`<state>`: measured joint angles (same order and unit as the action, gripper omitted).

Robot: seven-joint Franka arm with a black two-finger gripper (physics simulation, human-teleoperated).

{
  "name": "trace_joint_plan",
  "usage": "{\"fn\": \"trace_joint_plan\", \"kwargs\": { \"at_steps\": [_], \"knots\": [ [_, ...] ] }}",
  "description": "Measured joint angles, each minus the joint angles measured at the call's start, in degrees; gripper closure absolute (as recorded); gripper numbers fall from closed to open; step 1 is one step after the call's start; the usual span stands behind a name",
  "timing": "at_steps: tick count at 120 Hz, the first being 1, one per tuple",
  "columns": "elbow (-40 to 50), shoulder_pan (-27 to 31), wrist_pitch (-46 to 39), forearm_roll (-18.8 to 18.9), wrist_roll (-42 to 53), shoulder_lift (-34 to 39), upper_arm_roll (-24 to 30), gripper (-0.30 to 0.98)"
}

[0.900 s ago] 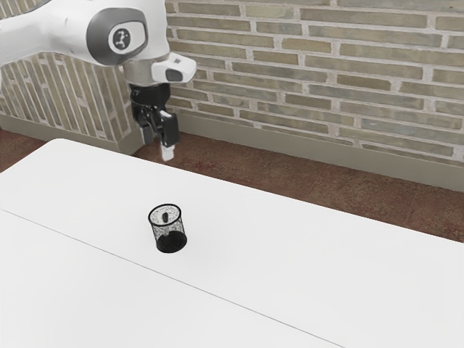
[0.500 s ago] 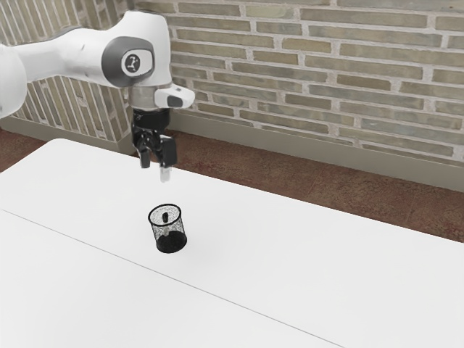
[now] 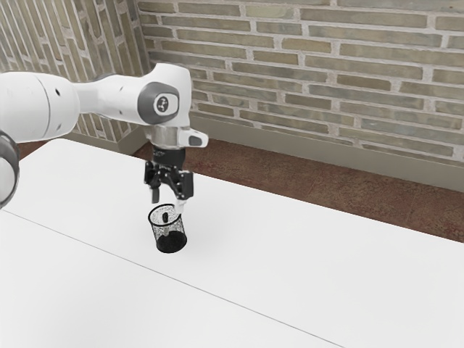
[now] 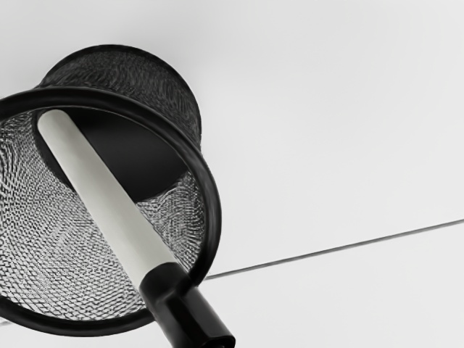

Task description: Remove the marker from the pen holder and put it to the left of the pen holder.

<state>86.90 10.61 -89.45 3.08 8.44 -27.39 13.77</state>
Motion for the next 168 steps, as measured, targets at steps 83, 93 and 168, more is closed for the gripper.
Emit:
{"fn": "trace_joint_plan", "kwargs": {
  "at_steps": [83,93,168],
  "knots": [
    [-4.14,-2.16,1.79,-0.1,-14.19,-6.0,-5.52,0.28],
    [-4.55,-2.17,1.83,-0.1,-15.07,-6.23,-5.56,0.33],
    [-5.84,-0.97,8.19,-7.16,-15.93,-5.47,-5.85,0.7]
  ]
}}
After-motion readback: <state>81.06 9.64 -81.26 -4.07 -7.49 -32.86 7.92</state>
